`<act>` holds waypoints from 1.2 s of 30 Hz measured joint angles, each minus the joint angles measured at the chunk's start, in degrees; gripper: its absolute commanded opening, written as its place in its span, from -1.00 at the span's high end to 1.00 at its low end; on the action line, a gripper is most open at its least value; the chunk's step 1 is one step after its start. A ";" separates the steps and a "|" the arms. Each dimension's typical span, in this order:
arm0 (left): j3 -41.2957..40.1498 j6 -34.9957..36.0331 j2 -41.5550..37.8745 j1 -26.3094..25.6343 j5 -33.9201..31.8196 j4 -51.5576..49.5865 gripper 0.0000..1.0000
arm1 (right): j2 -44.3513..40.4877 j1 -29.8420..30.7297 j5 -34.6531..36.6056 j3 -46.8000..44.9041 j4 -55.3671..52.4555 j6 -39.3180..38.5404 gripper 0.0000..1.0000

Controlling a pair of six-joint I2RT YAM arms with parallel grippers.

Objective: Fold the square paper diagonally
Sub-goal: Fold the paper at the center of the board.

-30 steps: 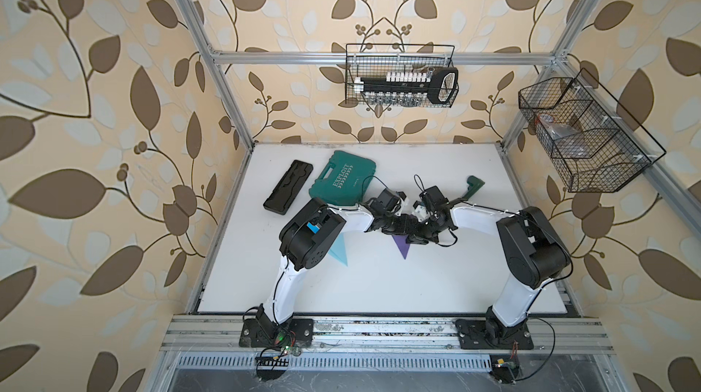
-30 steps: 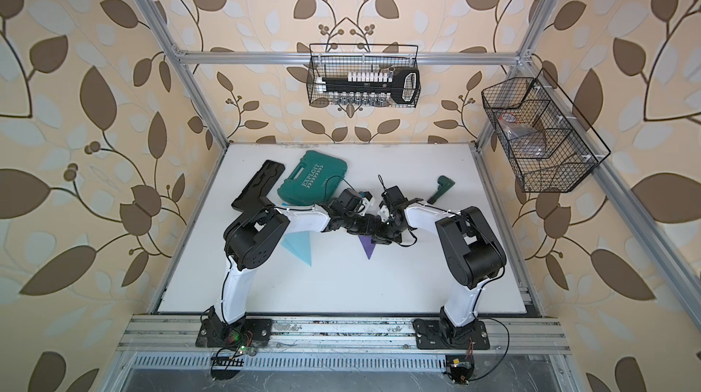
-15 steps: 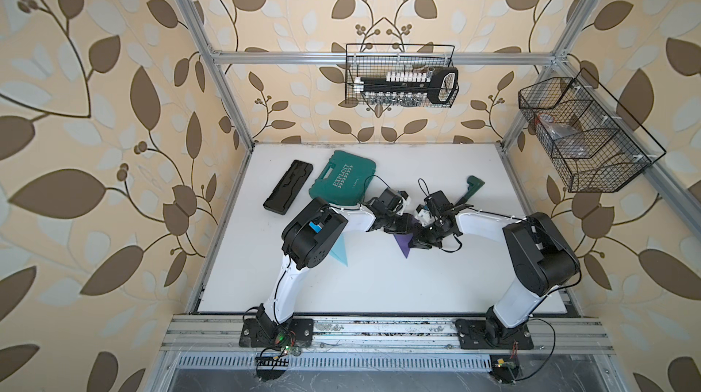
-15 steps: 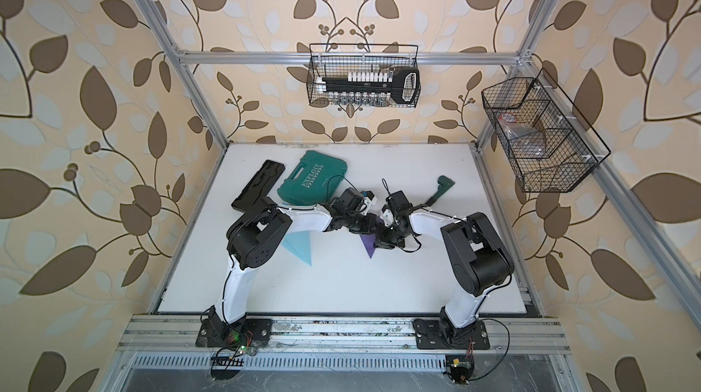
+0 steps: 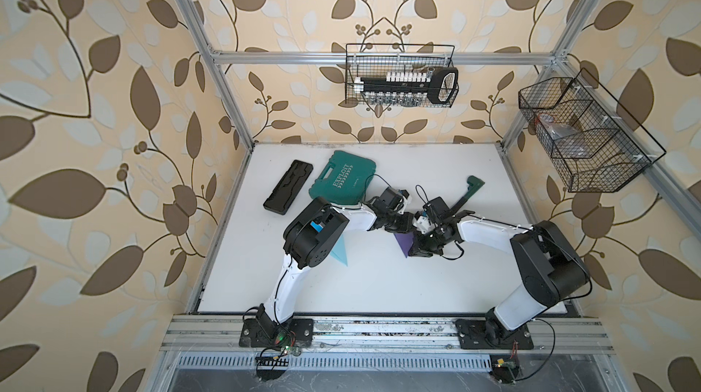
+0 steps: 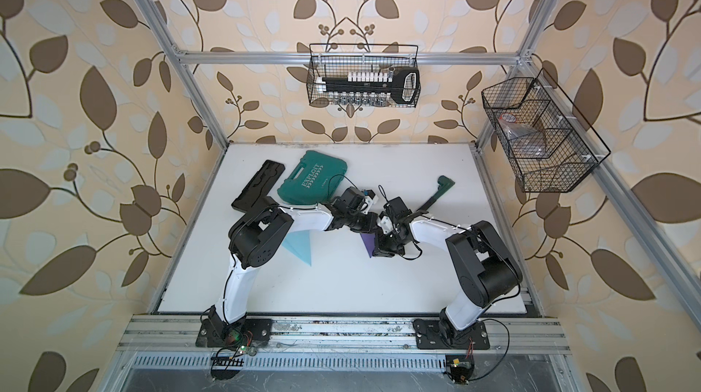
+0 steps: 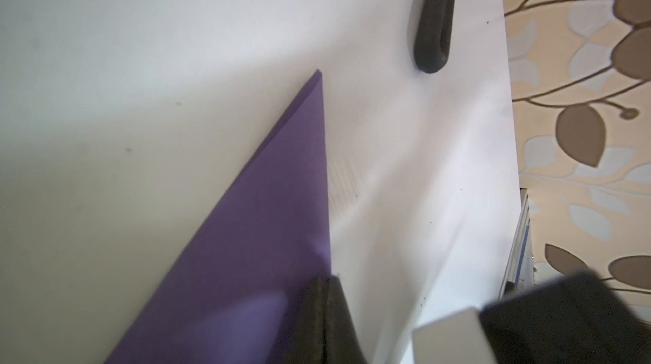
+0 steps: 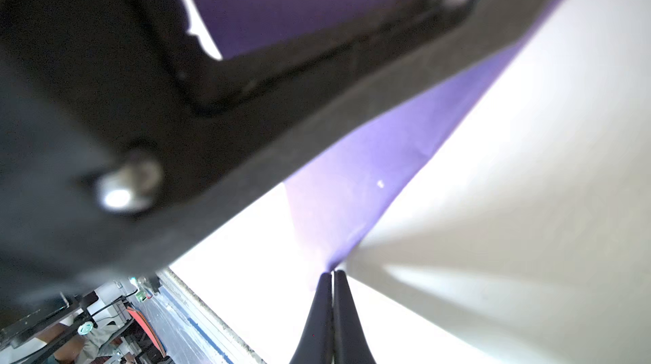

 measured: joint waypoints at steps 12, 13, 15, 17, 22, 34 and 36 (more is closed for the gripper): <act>-0.68 3.52 -5.49 0.00 -1.64 -3.76 0.38 | -12.20 -16.55 -0.33 0.48 1.64 0.02 0.73; -0.68 3.78 -6.71 0.00 -1.73 -4.17 0.33 | -12.20 -17.33 0.00 0.59 1.86 -0.33 0.62; -0.87 4.07 -9.14 0.00 -1.95 -4.33 0.23 | -12.20 -18.53 0.90 0.70 2.19 -1.09 0.47; -1.31 4.22 -11.74 0.00 -2.23 -4.33 0.01 | -12.26 -19.71 1.90 0.70 2.71 -1.95 0.32; -5.38 6.82 -19.82 0.04 -6.78 -4.92 -0.29 | -14.45 -24.33 5.75 0.39 6.19 -4.85 0.04; -23.12 12.94 -39.32 7.08 -20.13 -6.73 -0.06 | -19.89 -28.35 9.68 -5.92 16.15 -7.39 0.62; -23.08 12.87 -39.39 7.02 -19.26 -7.10 0.12 | -18.47 -27.78 8.04 -4.87 15.19 -7.02 0.72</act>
